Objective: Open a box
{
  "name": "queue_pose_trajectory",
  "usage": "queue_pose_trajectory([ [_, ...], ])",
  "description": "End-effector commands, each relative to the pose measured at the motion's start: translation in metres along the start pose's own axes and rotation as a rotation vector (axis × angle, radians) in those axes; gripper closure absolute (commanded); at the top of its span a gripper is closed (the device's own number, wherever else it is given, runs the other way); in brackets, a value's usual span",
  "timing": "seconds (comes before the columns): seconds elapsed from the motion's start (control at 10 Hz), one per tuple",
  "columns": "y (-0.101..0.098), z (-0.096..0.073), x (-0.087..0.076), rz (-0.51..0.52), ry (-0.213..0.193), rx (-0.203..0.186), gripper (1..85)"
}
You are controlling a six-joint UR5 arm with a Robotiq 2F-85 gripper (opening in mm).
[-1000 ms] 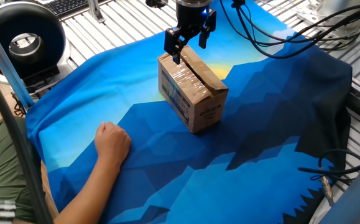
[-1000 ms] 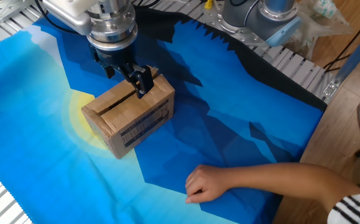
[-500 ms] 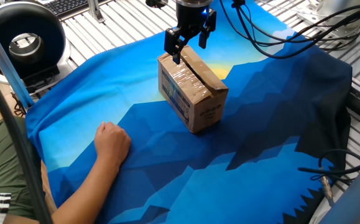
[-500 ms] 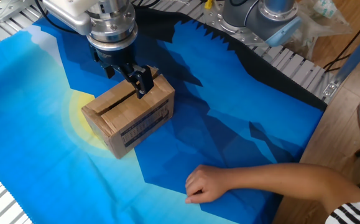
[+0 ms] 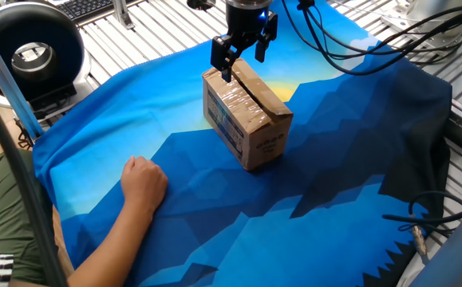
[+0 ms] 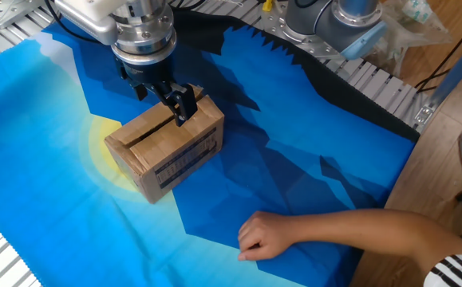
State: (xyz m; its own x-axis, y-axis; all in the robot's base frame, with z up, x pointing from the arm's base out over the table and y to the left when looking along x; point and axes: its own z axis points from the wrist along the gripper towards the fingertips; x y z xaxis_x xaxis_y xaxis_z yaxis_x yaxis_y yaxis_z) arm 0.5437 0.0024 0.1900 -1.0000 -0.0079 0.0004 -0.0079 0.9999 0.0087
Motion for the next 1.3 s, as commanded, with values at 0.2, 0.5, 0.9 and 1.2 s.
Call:
queue_pose_trajectory([
  [0.2, -0.008, -0.001, -0.028, -0.019, -0.107, 0.043, 84.3],
  [0.5, -0.007, -0.001, -0.028, -0.017, -0.107, 0.041, 84.3],
  [0.9, -0.002, -0.001, -0.025, 0.004, -0.098, 0.020, 84.3],
  [1.2, 0.011, 0.002, -0.025, 0.061, -0.107, -0.027, 84.3],
])
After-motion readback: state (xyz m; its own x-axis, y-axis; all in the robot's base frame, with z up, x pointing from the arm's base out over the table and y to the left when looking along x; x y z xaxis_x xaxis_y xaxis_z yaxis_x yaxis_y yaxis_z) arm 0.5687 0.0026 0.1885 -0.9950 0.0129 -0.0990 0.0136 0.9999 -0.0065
